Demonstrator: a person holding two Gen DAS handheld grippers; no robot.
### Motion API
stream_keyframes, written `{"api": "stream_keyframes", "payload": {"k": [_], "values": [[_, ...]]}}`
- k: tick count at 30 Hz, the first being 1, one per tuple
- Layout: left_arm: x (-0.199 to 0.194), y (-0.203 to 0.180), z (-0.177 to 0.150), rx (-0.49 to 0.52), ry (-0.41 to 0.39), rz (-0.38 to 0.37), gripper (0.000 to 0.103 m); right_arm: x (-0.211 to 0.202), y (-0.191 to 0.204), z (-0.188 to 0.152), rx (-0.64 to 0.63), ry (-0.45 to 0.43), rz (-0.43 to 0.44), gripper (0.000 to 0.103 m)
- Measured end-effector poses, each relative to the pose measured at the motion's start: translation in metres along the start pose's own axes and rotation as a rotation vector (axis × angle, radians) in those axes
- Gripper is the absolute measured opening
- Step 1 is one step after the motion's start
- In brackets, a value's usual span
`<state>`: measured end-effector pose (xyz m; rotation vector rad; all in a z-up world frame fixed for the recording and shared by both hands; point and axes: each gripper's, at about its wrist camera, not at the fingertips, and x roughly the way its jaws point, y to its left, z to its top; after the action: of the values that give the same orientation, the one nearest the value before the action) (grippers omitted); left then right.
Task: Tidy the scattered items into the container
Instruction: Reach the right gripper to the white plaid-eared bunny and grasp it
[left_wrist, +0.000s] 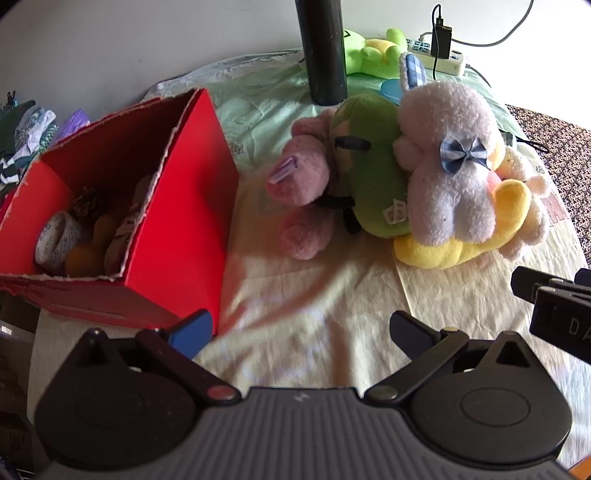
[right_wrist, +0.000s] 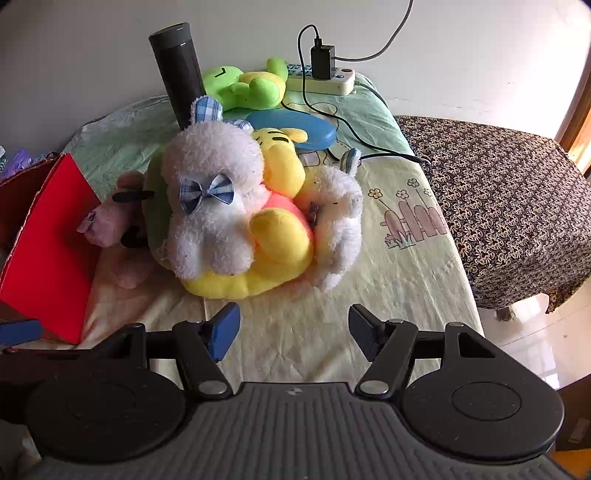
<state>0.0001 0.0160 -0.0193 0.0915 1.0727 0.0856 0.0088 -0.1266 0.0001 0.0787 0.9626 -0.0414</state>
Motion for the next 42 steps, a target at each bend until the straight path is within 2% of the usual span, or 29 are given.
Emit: {"api": "stream_keyframes", "payload": {"k": [10,14,18,22,26,29,32,34,38,42], "values": [[0.005,-0.006,0.004,0.013,0.011,-0.014,0.102,0.007,-0.008,0.002,0.016,0.015,0.0,0.068],[0.002,-0.006,0.009,0.017,-0.007,-0.062,0.102,0.006,-0.014,0.006,0.013,0.004,0.023,0.066],[-0.009,-0.004,0.02,0.022,-0.068,-0.145,0.102,-0.004,-0.032,0.014,0.037,-0.072,0.05,0.065],[-0.019,-0.002,0.046,0.005,-0.139,-0.236,0.101,-0.012,-0.056,0.034,0.117,-0.138,0.096,0.061],[-0.02,-0.012,0.061,0.013,-0.211,-0.316,0.102,-0.014,-0.067,0.053,0.158,-0.17,0.19,0.06],[-0.004,-0.018,0.063,0.009,-0.19,-0.36,0.101,-0.008,-0.068,0.062,0.184,-0.144,0.317,0.06],[0.011,-0.024,0.061,0.017,-0.162,-0.395,0.099,0.0,-0.062,0.069,0.173,-0.118,0.407,0.06],[0.017,-0.026,0.06,0.025,-0.153,-0.412,0.098,0.007,-0.057,0.072,0.162,-0.098,0.445,0.06],[0.025,-0.028,0.064,0.026,-0.152,-0.471,0.09,0.024,-0.05,0.08,0.161,-0.055,0.502,0.062],[0.034,-0.032,0.067,0.032,-0.154,-0.479,0.085,0.043,-0.04,0.085,0.157,-0.008,0.525,0.065]]}}
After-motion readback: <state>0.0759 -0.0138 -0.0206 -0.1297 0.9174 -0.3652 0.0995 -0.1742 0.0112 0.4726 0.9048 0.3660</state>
